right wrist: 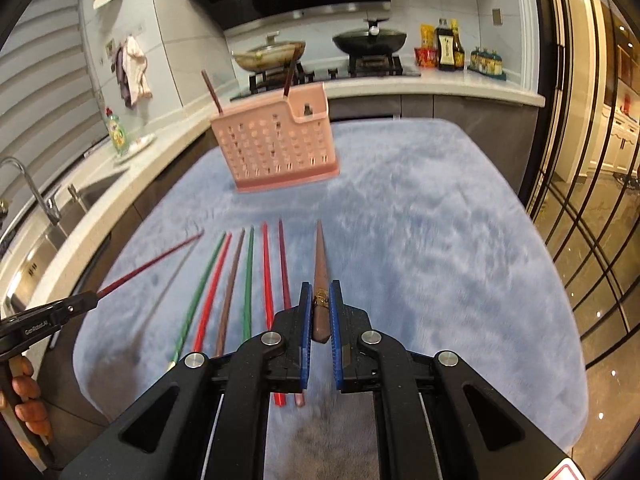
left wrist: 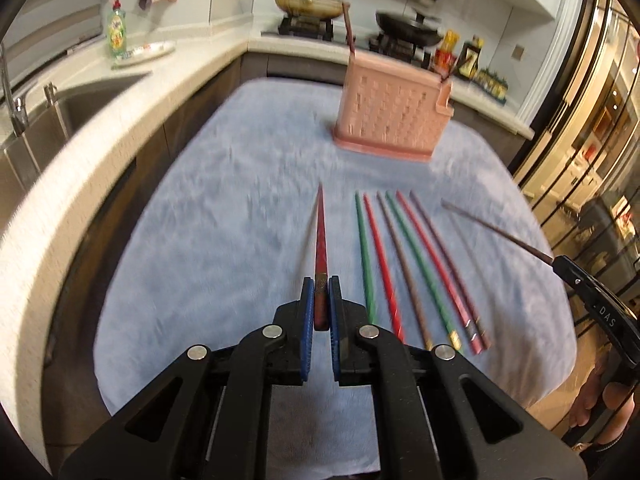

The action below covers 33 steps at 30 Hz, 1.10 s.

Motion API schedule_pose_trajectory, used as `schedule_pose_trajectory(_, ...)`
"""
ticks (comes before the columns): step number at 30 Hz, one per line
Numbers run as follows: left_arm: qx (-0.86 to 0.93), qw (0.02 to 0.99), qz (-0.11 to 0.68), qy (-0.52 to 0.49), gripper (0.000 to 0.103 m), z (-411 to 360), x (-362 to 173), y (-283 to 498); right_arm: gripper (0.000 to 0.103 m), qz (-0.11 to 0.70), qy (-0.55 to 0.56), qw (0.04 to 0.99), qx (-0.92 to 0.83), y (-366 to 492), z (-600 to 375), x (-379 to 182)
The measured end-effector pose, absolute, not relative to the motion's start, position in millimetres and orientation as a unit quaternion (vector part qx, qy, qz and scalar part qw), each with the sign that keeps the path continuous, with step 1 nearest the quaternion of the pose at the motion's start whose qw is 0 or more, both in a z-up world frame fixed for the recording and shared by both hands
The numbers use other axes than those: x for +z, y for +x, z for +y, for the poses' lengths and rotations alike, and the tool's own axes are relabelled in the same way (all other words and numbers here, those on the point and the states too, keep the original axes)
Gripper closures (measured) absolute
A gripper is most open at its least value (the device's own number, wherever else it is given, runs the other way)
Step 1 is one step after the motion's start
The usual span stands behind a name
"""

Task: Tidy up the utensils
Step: 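Grasp a dark red chopstick with the left tool while the right tool lifts the brown one, then carry both chopsticks into the pink holder and open both tools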

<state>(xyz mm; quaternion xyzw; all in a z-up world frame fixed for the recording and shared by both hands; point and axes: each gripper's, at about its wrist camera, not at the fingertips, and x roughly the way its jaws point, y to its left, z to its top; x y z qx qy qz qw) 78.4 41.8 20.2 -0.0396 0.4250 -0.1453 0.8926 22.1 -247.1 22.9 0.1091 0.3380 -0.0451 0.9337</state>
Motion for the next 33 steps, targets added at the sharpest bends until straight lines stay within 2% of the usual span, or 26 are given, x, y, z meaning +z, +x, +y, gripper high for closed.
schedule_pose_trajectory(10, -0.150, 0.918, 0.363, -0.051, 0.096, 43.0, 82.1, 117.9, 0.096, 0.264, 0.103, 0.957, -0.062, 49.3, -268.0, 85.5)
schedule_pose_trajectory(23, -0.154, 0.941, 0.300, -0.039, 0.096, 21.3, 144.5, 179.9, 0.096, 0.195, 0.152, 0.968, -0.033, 107.4, -288.3, 147.9)
schedule_pose_trajectory(33, -0.176, 0.963, 0.195, -0.055, 0.096, -9.8, 228.7, 229.2, 0.096, 0.118, 0.188, 0.975, -0.004, 180.2, -290.3, 213.5)
